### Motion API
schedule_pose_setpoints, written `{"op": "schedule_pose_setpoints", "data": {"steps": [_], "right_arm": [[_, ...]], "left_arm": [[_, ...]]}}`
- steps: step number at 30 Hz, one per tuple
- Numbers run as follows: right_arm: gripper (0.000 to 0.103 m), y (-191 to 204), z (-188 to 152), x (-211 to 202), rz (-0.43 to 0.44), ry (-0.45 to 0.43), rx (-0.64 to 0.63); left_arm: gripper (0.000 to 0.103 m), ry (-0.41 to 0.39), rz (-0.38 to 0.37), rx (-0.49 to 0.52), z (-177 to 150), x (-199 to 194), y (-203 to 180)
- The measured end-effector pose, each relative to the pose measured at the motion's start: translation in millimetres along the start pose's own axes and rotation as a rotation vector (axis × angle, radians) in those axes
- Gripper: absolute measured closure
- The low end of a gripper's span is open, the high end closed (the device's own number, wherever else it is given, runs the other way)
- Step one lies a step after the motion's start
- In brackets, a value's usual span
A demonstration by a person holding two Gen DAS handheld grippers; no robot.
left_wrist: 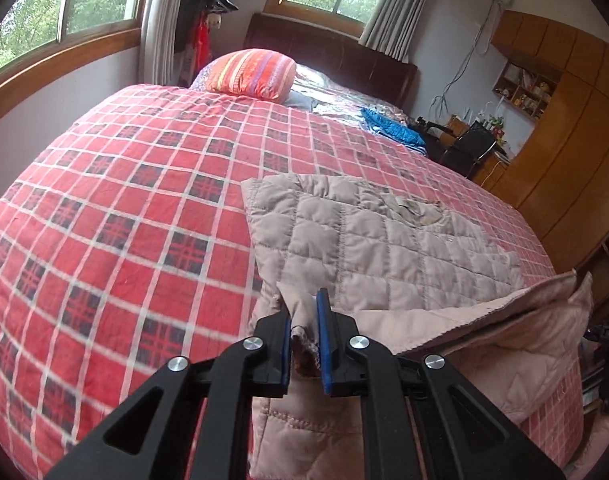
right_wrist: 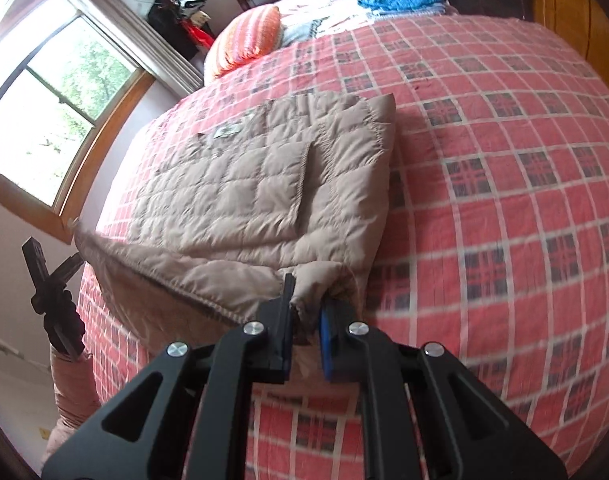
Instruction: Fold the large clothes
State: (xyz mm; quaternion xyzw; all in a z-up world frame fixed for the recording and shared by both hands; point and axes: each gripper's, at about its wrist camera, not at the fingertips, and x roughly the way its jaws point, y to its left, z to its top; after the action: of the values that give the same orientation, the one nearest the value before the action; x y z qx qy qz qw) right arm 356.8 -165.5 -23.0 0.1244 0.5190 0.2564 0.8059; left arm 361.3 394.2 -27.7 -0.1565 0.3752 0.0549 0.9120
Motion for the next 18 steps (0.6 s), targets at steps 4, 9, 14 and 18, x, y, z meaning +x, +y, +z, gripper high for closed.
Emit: {"op": "schedule_pose_setpoints", "data": {"steps": [4,9,14,18], "right_arm": [[0.093,-16.0,24.3,32.8,0.000,0.046,0.050],[0.093,-29.0,43.2,64.9,0.002,0.089,0.090],[0.082,-34.8,46.2,69.7,0.027,0.102,0.119],[0.060,-36.3,38.6,51.1,0.090,0.074,0.127]], "left_arm": [[0.092,0.051,0.016,-0.035,13.2,35.6,6.7],[0.091,0.105,0.046,-0.056,21.8,72.7,14.7],[0.087,0.134,-0.002,-0.086,23.1,81.2,23.3],[0.075,0.140,-0.071,-0.105,24.0,66.6,30.0]]}}
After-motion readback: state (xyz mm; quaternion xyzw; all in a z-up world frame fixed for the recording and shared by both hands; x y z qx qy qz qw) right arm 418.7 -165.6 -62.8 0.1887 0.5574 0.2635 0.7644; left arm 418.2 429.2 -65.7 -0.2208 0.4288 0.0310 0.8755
